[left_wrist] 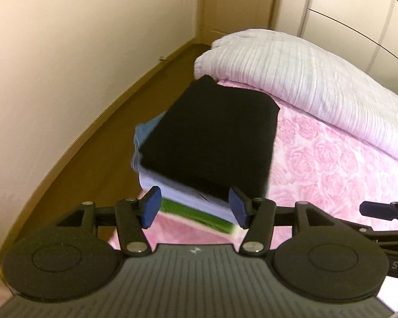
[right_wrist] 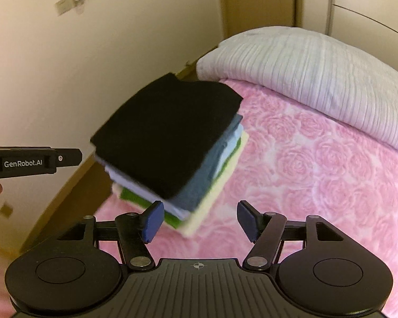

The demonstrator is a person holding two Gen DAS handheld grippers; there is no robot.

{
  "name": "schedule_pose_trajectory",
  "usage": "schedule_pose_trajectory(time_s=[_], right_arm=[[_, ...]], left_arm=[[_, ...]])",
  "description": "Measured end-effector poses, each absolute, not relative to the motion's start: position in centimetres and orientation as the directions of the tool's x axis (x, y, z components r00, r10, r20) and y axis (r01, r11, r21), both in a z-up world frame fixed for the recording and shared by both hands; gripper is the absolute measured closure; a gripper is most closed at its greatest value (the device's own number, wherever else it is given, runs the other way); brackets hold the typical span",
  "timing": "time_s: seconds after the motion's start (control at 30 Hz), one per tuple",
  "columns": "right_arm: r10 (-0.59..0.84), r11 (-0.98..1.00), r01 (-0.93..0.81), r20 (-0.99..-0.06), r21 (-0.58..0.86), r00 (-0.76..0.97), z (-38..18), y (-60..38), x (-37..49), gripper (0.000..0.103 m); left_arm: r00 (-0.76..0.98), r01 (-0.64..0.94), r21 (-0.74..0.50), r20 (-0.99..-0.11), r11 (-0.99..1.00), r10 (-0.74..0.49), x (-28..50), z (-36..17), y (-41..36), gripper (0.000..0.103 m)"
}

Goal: Fold clothes

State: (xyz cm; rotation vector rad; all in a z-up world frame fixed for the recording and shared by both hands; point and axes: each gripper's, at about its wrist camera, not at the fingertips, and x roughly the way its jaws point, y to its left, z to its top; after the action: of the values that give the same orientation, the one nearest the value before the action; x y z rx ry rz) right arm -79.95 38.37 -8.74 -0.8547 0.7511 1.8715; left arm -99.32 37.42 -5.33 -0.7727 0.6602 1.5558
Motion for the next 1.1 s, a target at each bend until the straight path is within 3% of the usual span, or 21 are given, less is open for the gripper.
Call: schedule_pose_trajectory(time_s=[0.23, 0.3, 0.4, 0.53, 0.8, 1.1], right_arm=[[0.427, -0.532, -0.839, -0.820, 0.113, -0.381, -7.1, 36.8, -73.7, 0.038], [0.407, -0.566, -0.817, -0.824, 0.111, -0.394, -7.0, 35.8, -72.1, 0.038], [0.390, -0.604, -0.788, -0.820, 0.116, -0.420, -6.4, 34.2, -70.4, 0.038], [0.352, -0.593, -0.783, -0.814, 0.189, -0.462, -6.3, 34.0, -67.7, 0.038], [0.335, -0.577, -0.779, -0.799, 0.245, -0.499, -5.7, 34.8, -64.1, 0.038], [0.339, -0.596, -0.786, -0.838, 0.161, -0.428, -7.0, 37.1, -63.5, 0.038]], left_arm=[[-0.154, -0.960, -0.020, -0.793, -0.278, 0.589, -92.2, -4.9, 31.6, 0.049], [-0.198, -0.946, -0.007, -0.779, -0.324, 0.595, -90.3, -4.6, 29.8, 0.041], [-0.256, -0.925, 0.016, -0.764, -0.379, 0.593, -88.1, -4.4, 27.7, 0.039], [-0.233, -0.906, -0.052, -0.766, -0.421, 0.598, -86.1, -4.1, 25.5, 0.040], [-0.261, -0.904, -0.008, -0.780, -0.426, 0.569, -82.0, -3.6, 25.2, 0.041], [-0.274, -0.887, -0.004, -0.801, -0.461, 0.533, -80.7, -4.7, 26.7, 0.041]])
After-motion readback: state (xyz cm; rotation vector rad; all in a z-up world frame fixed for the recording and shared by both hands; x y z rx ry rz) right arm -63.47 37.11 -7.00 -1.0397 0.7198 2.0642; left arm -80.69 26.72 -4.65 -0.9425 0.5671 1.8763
